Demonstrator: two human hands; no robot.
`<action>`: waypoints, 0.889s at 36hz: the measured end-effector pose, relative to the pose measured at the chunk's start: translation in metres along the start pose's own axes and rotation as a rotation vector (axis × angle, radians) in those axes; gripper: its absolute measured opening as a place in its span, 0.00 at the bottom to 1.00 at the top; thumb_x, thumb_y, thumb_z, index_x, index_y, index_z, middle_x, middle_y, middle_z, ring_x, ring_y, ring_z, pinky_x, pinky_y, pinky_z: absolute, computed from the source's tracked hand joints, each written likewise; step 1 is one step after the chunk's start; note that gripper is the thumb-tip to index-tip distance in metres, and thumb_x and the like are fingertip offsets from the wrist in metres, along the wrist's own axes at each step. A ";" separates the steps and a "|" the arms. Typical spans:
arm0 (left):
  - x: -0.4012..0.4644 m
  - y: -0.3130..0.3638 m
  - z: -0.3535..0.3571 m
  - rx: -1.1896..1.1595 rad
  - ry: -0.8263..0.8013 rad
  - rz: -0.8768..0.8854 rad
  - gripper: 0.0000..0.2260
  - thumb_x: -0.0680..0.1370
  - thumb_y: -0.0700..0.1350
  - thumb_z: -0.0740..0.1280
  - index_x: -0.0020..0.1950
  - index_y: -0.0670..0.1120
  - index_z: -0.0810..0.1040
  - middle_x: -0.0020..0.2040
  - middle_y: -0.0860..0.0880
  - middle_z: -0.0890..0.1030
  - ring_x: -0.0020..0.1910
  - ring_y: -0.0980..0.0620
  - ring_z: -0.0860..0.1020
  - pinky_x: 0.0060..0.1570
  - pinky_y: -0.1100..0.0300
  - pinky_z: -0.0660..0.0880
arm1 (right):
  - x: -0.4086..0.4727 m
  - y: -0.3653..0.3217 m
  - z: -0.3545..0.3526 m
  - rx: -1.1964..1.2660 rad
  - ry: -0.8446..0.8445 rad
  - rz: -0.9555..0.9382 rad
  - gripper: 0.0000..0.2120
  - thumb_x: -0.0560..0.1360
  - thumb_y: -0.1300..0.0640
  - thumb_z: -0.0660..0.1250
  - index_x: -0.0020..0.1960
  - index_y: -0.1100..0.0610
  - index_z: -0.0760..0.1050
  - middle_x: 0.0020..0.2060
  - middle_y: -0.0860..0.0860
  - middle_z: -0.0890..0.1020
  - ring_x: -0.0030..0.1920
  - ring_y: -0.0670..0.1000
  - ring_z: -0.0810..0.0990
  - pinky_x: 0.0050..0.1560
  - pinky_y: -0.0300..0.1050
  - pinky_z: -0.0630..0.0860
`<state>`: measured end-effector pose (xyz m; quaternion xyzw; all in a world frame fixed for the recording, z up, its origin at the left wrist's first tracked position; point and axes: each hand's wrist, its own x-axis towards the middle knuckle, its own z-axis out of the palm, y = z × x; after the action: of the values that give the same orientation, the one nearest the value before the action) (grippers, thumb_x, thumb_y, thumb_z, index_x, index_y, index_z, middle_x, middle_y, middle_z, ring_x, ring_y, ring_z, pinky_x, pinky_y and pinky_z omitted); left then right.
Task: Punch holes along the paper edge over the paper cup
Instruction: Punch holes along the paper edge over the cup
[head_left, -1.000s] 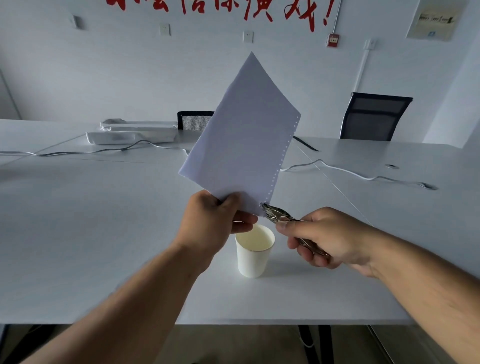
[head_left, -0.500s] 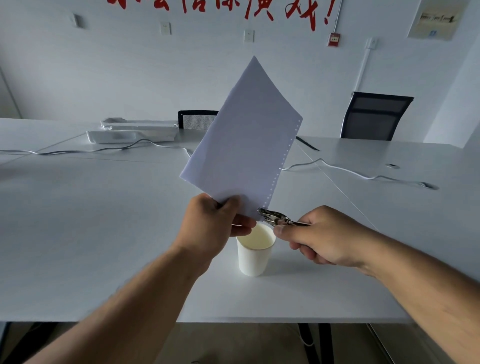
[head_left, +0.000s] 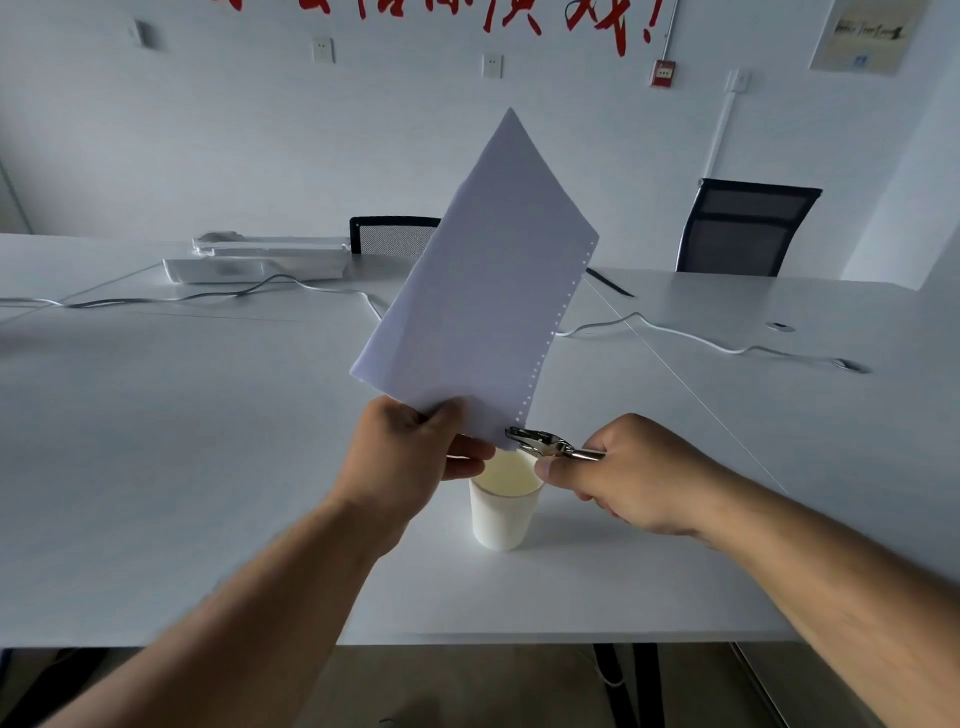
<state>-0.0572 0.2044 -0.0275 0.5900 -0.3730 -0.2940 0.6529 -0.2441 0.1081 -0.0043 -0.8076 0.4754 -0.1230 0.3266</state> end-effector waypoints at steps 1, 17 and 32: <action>0.000 -0.001 0.000 0.001 -0.002 0.000 0.11 0.83 0.35 0.62 0.47 0.42 0.83 0.33 0.48 0.88 0.32 0.51 0.86 0.36 0.55 0.84 | 0.000 0.000 0.001 0.002 -0.001 0.005 0.25 0.67 0.32 0.72 0.30 0.53 0.74 0.26 0.53 0.70 0.29 0.53 0.66 0.35 0.48 0.63; 0.000 -0.002 0.001 -0.046 0.051 0.004 0.09 0.82 0.35 0.63 0.48 0.40 0.83 0.32 0.45 0.87 0.34 0.48 0.87 0.38 0.54 0.85 | -0.005 0.006 -0.017 0.191 -0.134 0.070 0.25 0.75 0.35 0.68 0.44 0.59 0.83 0.33 0.53 0.84 0.33 0.52 0.79 0.31 0.44 0.66; -0.004 0.000 0.000 -0.032 0.042 0.022 0.13 0.82 0.35 0.62 0.44 0.44 0.84 0.33 0.46 0.88 0.34 0.50 0.87 0.38 0.55 0.85 | -0.006 0.006 -0.005 0.174 -0.126 0.069 0.26 0.73 0.35 0.69 0.45 0.60 0.83 0.32 0.52 0.83 0.33 0.51 0.78 0.33 0.45 0.65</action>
<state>-0.0593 0.2077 -0.0281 0.5813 -0.3608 -0.2806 0.6731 -0.2539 0.1089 -0.0036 -0.7654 0.4690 -0.1015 0.4288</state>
